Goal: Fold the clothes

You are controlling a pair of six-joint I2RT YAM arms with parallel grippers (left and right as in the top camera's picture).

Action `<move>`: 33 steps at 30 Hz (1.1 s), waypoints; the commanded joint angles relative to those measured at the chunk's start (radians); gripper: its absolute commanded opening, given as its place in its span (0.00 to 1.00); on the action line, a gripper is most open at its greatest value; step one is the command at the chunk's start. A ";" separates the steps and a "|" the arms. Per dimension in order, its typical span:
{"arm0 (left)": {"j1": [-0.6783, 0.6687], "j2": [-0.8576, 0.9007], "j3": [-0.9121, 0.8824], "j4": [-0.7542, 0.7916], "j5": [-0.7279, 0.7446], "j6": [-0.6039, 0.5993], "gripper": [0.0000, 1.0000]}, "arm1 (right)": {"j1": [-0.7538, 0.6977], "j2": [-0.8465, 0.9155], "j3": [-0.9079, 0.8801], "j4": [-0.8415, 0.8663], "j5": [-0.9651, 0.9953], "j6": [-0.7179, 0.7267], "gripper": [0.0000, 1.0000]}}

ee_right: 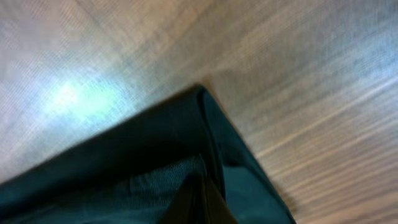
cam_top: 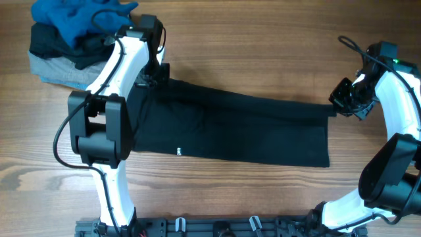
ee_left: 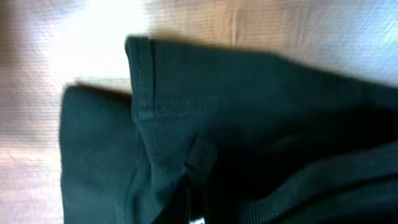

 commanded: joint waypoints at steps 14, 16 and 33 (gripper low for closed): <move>0.098 -0.033 -0.027 -0.175 0.084 -0.048 0.04 | 0.003 -0.006 0.000 -0.120 0.029 0.012 0.04; 0.094 -0.033 -0.027 -0.194 0.080 -0.039 0.04 | 0.012 -0.006 0.000 -0.118 0.030 0.000 0.04; 0.072 -0.100 -0.027 -0.175 -0.006 -0.035 0.04 | 0.012 -0.058 0.002 -0.070 0.003 -0.103 0.04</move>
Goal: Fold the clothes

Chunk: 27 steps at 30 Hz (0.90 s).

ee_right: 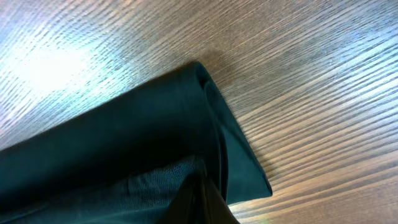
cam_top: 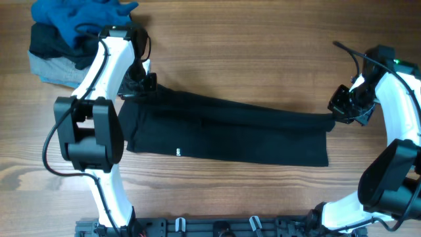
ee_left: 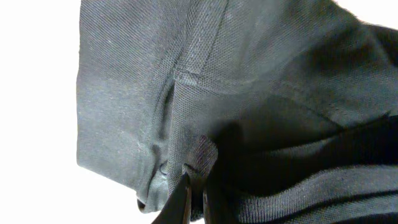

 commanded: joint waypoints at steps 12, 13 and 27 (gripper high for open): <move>-0.003 -0.094 -0.007 0.061 -0.039 0.005 0.04 | 0.001 -0.039 0.004 0.069 -0.060 -0.007 0.04; -0.002 -0.093 -0.008 0.037 -0.039 0.005 0.04 | 0.001 -0.039 0.004 0.035 -0.053 -0.007 0.04; -0.003 -0.088 -0.209 0.024 0.007 -0.004 0.04 | 0.006 -0.034 0.000 -0.084 -0.009 0.015 0.04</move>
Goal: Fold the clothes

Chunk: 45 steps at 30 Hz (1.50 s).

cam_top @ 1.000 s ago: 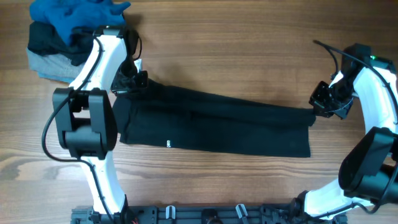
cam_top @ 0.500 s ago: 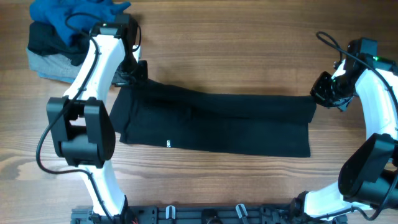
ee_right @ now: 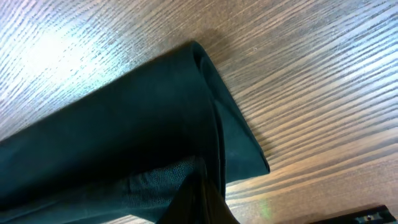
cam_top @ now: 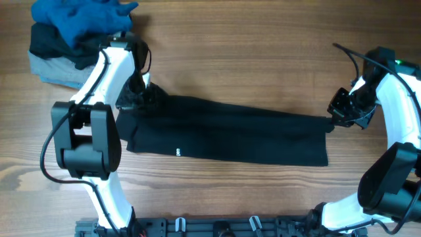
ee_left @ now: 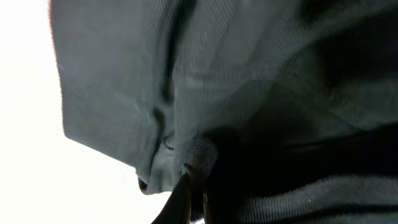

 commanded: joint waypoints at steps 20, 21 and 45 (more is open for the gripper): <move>-0.012 -0.035 0.087 0.006 -0.031 0.005 0.47 | -0.042 -0.022 0.074 0.087 -0.090 -0.124 0.48; -0.016 -0.035 0.086 0.050 0.035 0.006 0.38 | -0.042 -0.022 0.073 0.105 -0.137 -0.137 0.48; -0.042 0.039 -0.058 0.384 0.544 0.163 0.10 | 0.038 -0.020 0.000 0.119 -0.204 -0.137 0.52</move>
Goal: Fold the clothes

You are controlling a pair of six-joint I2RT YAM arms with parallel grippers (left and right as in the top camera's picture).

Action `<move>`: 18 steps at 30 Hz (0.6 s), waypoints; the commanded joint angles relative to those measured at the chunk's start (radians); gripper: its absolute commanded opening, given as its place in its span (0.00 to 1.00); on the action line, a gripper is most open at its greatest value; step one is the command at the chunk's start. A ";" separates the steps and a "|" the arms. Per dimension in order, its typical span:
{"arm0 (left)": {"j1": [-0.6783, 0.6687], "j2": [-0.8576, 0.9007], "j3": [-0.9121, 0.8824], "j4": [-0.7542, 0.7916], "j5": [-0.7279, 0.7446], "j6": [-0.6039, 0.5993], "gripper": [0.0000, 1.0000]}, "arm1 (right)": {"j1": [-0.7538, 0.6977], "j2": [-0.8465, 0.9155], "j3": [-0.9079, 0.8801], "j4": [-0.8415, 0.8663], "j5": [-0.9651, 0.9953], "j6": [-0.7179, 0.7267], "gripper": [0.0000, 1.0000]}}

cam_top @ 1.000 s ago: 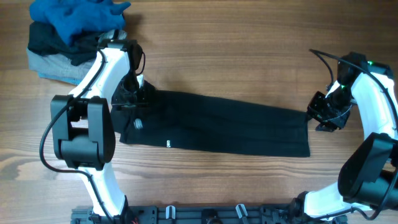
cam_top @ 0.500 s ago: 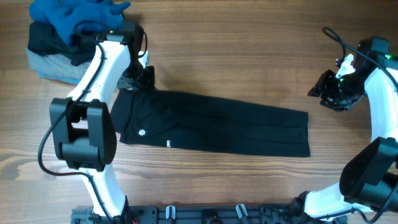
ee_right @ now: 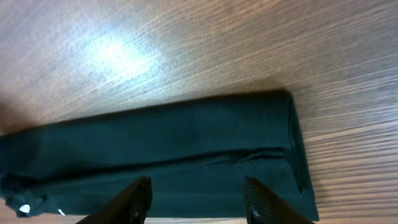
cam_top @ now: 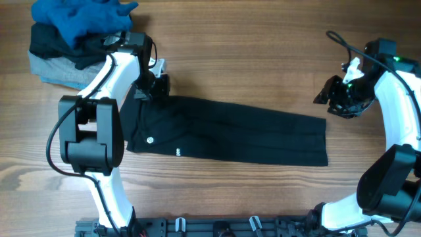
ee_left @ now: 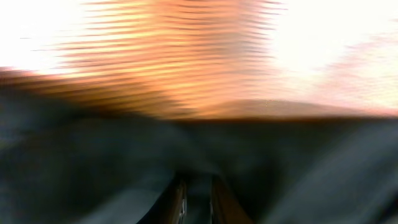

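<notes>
A long black garment, folded lengthwise, lies flat across the middle of the wooden table. My left gripper sits at its upper left corner. In the blurred left wrist view that gripper shows its fingers a narrow gap apart over dark cloth. Off the garment's right end, slightly beyond its upper corner, is my right gripper. In its own view the right gripper stands wide open above the garment's right end, holding nothing.
A pile of clothes sits at the table's far left corner: a blue piece on top, black and grey below. A black rail runs along the front edge.
Both grippers have let go of the garment. The right one has opened wide and now sits higher, off the right end. The left fingers have parted. A white dot now shows near the left end.
At first both grippers were shut on the garment's two ends, holding it stretched between them. The left end then stood further left, and afterwards lower toward the table. Now the garment lies flat and released.
</notes>
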 commanded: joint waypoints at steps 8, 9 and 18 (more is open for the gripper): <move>-0.124 0.002 -0.045 -0.118 0.038 0.209 0.04 | 0.004 -0.015 -0.024 0.056 -0.012 0.063 0.52; -0.131 0.002 -0.072 -0.118 -0.003 0.204 0.04 | 0.004 -0.015 -0.024 0.064 -0.012 0.066 0.52; -0.130 -0.055 -0.085 -0.411 -0.020 0.126 0.04 | 0.004 -0.015 -0.024 0.076 -0.012 0.085 0.57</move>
